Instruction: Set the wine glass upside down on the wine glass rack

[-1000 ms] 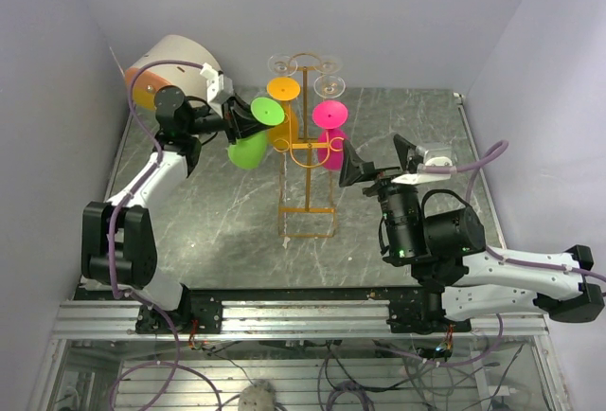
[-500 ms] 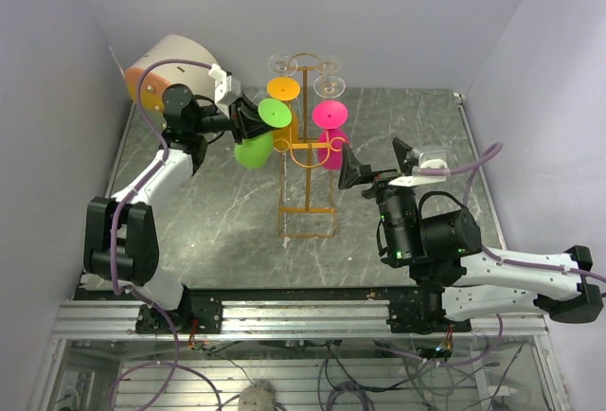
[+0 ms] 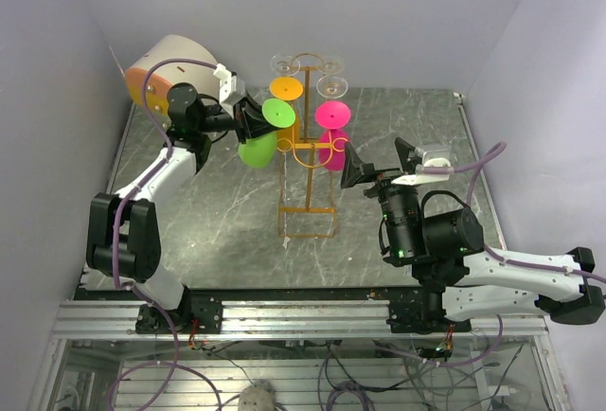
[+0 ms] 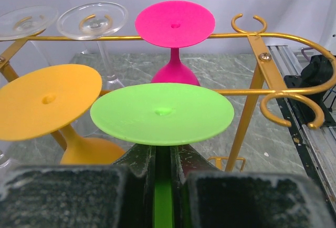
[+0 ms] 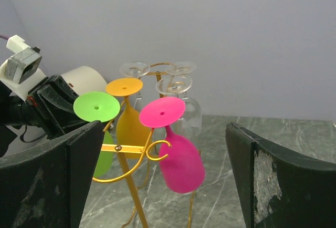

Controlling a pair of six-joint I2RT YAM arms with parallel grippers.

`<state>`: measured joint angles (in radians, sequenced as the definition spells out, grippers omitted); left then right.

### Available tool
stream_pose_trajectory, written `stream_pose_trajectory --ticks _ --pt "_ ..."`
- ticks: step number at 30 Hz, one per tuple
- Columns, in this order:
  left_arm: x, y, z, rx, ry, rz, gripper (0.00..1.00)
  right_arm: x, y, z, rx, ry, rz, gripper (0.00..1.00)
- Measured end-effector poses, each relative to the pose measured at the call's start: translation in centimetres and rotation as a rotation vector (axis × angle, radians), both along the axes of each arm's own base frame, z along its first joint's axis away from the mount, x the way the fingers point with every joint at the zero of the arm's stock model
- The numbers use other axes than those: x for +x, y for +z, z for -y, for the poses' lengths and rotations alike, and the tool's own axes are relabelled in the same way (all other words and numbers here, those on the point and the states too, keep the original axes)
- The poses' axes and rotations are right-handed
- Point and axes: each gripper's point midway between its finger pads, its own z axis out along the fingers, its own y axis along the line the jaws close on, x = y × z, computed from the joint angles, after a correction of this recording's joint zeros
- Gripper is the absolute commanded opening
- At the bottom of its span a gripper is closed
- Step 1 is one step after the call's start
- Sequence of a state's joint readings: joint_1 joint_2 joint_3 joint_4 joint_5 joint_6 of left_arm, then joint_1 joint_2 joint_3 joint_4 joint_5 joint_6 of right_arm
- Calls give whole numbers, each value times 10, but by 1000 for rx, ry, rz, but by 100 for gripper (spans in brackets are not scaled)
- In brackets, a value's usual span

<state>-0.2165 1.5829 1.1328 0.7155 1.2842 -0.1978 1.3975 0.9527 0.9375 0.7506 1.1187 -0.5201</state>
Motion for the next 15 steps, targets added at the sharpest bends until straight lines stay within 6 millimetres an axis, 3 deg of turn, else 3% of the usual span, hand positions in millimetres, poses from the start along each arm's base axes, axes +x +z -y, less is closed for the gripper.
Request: stream_pose_trajectory --ticks 15 --pt "8 -5 8 -5 -5 -1 7 8 -13 -4 -37 -14 -27 100"
